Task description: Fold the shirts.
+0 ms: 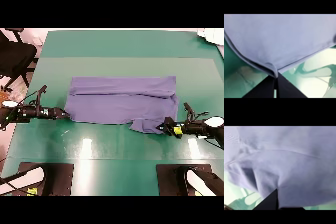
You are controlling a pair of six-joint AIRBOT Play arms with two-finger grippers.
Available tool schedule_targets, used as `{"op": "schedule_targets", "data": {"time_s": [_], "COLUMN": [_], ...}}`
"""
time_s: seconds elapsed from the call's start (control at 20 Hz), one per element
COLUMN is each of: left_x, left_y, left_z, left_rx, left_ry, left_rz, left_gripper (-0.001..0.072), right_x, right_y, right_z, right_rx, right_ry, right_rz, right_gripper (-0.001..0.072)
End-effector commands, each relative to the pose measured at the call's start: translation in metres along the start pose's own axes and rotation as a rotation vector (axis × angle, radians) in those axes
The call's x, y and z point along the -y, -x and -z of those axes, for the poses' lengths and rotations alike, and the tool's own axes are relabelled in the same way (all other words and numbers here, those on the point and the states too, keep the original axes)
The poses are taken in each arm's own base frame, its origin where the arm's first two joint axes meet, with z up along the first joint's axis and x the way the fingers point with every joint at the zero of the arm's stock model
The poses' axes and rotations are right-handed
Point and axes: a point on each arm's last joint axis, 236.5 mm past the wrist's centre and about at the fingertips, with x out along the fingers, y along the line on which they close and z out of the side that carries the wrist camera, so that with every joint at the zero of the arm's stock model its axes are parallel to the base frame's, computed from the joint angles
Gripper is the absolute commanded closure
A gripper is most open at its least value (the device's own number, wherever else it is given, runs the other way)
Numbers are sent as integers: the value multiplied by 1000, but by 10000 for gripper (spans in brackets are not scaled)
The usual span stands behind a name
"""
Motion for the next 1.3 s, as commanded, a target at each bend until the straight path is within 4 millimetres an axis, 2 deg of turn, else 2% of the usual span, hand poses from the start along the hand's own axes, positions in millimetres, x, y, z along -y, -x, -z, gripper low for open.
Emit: {"op": "schedule_targets", "data": {"time_s": [0.0, 0.15, 0.3, 0.5, 0.65, 0.75, 0.85, 1.15, 1.25], "left_x": [26, 62, 89, 113, 116, 114, 109, 72, 69], "left_y": [16, 40, 62, 75, 75, 75, 76, 89, 81], "left_z": [-8, -6, 1, 15, 23, 20, 10, -53, -61], "left_rx": [44, 75, 109, 105, 77, 88, 126, 376, 412], "left_ry": [-69, -186, -295, -378, -377, -366, -360, -368, -392], "left_rz": [27, 39, 17, 33, 43, 34, 6, -198, -227], "left_gripper": [686, 686, 686, 686, 686, 685, 685, 685, 684], "right_x": [-24, -41, -46, -53, -56, -55, -52, -53, -53], "right_y": [23, 58, 91, 127, 142, 145, 139, 118, 113], "right_z": [-7, -13, -14, -14, -10, -14, -25, -81, -97], "right_rx": [118, 257, 384, 554, 630, 650, 623, 555, 507], "right_ry": [98, 161, 220, 293, 312, 306, 307, 226, 217], "right_rz": [-43, -85, -92, -88, -84, -80, -86, -227, -250], "right_gripper": [697, 697, 697, 697, 697, 697, 697, 696, 696]}}
